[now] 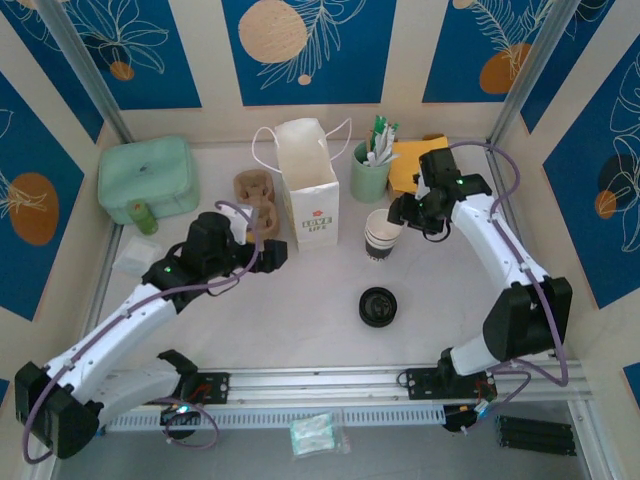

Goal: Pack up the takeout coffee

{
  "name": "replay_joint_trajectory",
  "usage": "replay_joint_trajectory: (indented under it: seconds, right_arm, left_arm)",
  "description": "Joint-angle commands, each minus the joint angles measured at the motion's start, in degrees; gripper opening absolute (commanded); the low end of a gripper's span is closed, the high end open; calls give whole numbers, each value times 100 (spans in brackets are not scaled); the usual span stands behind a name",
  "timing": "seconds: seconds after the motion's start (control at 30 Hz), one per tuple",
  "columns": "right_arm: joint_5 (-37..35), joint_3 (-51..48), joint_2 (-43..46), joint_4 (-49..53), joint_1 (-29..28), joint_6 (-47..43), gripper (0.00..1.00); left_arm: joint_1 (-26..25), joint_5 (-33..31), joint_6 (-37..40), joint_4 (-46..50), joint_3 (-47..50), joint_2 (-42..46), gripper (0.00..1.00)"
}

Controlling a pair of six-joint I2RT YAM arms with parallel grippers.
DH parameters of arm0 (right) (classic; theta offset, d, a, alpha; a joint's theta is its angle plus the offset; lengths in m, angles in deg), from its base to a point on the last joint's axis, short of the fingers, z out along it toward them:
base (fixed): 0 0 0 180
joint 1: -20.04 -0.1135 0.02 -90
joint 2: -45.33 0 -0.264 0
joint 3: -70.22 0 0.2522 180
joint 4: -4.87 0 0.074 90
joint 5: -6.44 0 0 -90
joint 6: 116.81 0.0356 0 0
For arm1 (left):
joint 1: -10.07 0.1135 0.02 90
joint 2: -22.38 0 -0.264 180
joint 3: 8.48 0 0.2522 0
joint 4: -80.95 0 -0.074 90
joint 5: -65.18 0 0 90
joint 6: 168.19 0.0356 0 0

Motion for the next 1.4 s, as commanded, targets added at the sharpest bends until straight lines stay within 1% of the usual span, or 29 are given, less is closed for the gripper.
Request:
replay_joint_trajectory:
  seconds: [0.0, 0.2, 0.4, 0.57, 0.67, 0.7, 1.03, 1.37]
  right_arm:
    - [181, 97, -79, -2, 40, -64, 53]
    - [176, 133, -269, -63, 53, -90, 39]
    - [176, 151, -406, -100, 57, -134, 27]
    - [200, 190, -446, -118, 57, -148, 13]
    - [183, 252, -431, -70, 57, -171, 2]
    - [175, 287, -419, -57, 62, -172, 0]
    - [269, 409, -135, -63, 168, -140, 0]
    - [581, 254, -22, -231, 382, -32, 0]
  left_arm:
    - [-223, -269, -60, -495, 92, -207, 99]
    - [-444, -332, -44, -895, 110, -684, 99]
    - [-520, -349, -11, -1214, 134, -1054, 99]
    - [-546, -372, -16, -1451, 228, -1279, 99]
    - [-546, -436, -9, -1605, 307, -1388, 99]
    - [-544, -455, -11, -1665, 333, -1430, 99]
    - [-548, -586, 50, -2052, 390, -1768, 99]
    - [-549, -573, 51, -2064, 339, -1807, 99]
